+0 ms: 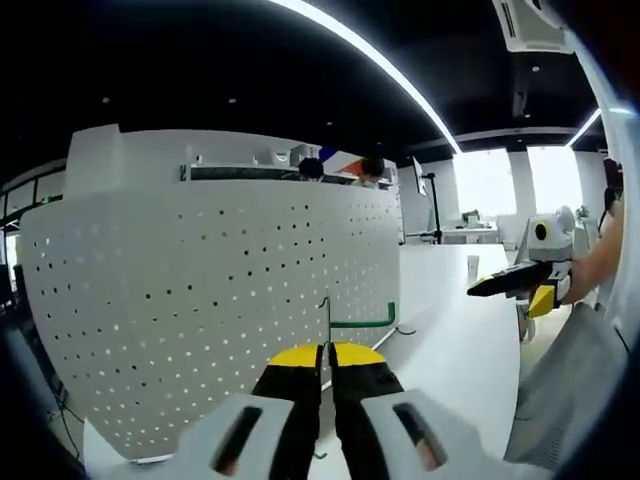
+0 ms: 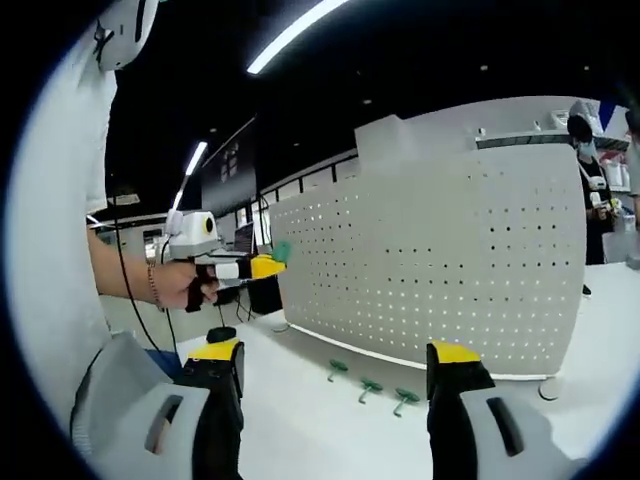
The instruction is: Insert the hook assembly into the mounting plate slot until the hook locks in place.
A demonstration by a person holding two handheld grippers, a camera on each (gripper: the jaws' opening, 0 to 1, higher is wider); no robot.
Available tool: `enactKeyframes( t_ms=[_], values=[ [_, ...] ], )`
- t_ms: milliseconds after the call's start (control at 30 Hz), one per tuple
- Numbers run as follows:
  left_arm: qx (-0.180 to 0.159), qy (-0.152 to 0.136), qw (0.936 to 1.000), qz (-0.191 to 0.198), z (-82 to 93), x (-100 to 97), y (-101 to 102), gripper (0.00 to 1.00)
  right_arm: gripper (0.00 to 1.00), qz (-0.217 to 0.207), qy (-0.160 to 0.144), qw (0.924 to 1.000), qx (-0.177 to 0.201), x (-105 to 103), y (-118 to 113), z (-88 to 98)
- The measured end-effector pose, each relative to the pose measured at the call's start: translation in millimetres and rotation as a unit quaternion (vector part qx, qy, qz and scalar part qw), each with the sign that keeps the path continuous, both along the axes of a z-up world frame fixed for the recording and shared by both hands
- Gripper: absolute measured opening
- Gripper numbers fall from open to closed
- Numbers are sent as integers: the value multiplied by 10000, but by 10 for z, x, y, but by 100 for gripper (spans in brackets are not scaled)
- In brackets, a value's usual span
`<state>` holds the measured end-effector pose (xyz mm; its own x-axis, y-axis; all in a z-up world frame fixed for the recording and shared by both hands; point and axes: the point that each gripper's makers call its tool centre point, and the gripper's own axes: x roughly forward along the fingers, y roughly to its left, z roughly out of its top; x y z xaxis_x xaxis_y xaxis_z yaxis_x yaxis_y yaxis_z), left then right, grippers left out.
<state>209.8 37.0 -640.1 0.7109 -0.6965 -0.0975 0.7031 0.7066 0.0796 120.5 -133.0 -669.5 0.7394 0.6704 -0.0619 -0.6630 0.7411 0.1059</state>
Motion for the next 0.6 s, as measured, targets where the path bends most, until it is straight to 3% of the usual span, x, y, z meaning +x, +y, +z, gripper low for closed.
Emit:
enactKeyframes(
  t_ms=[600],
  values=[
    [-105, 41, 9999, 21, 7, -68, -95, 2, 70, 342, -122, 9992, 183, 122, 342, 152]
  ],
)
